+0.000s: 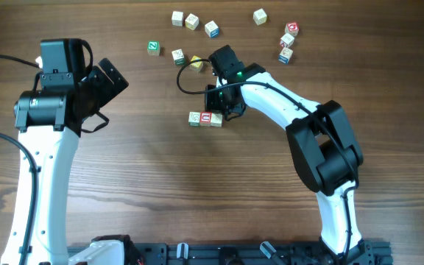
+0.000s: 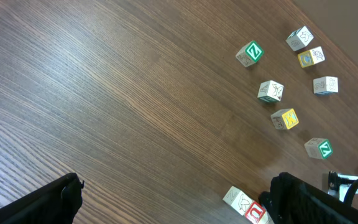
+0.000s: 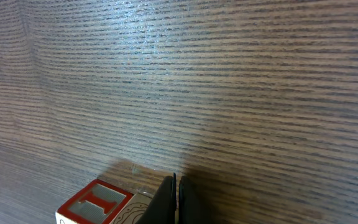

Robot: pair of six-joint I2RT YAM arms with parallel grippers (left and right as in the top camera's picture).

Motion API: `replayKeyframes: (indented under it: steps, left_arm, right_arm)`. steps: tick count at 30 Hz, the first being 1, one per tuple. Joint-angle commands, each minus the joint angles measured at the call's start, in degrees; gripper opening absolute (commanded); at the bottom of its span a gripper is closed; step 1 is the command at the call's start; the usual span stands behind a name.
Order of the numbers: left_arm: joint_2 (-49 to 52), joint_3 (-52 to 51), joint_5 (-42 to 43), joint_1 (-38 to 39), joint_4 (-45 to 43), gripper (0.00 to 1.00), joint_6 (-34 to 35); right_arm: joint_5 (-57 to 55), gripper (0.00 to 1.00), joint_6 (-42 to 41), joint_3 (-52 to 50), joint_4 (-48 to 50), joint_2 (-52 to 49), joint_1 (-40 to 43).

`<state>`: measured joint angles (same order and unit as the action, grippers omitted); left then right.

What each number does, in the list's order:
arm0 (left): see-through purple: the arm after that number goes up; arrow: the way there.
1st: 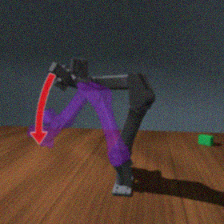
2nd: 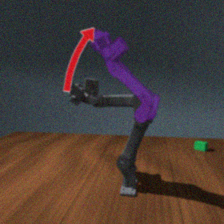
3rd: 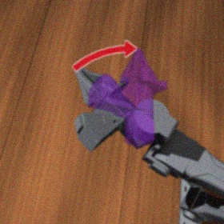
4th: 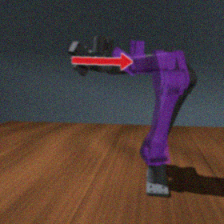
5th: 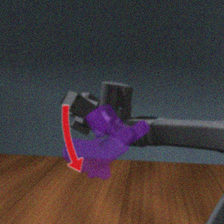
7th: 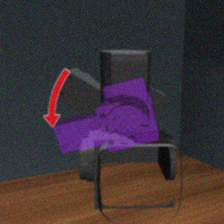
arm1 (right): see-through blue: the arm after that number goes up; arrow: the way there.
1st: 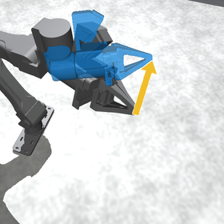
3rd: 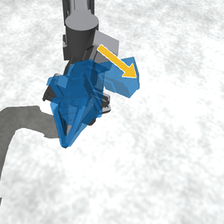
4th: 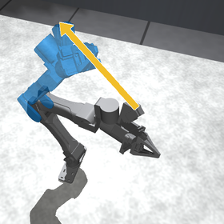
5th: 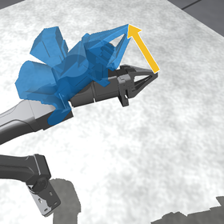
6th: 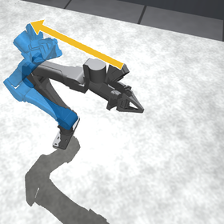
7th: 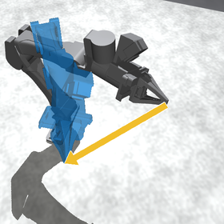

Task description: Form a horizontal line

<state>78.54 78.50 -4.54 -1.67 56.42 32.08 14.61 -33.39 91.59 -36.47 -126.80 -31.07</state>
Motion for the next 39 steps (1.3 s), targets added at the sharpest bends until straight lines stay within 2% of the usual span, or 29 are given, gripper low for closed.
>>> replayKeyframes:
  steps: [1, 9, 22, 32, 39]
  left_arm:
    - [0.3, 0.5, 0.7, -0.1, 0.0, 1.0, 0.5]
    - [0.3, 0.5, 0.7, -0.1, 0.0, 1.0, 0.5]
    - [0.3, 0.5, 0.7, -0.1, 0.0, 1.0, 0.5]
    - [0.3, 0.5, 0.7, -0.1, 0.0, 1.0, 0.5]
    - [0.3, 0.5, 0.7, -0.1, 0.0, 1.0, 0.5]
  right_arm:
    - [0.9, 0.05, -0.2, 0.0, -0.1, -0.7, -0.3]
    - [1.0, 0.05, 0.2, 0.1, 3.0, -0.7, 0.2]
    - [8.9, 0.05, 1.8, 0.1, 2.6, -0.7, 0.2]
    - [9.0, 0.05, 1.8, 0.1, 1.4, -0.7, 0.2]
    - [6.9, 0.05, 1.9, 0.1, 4.1, -0.7, 0.6]
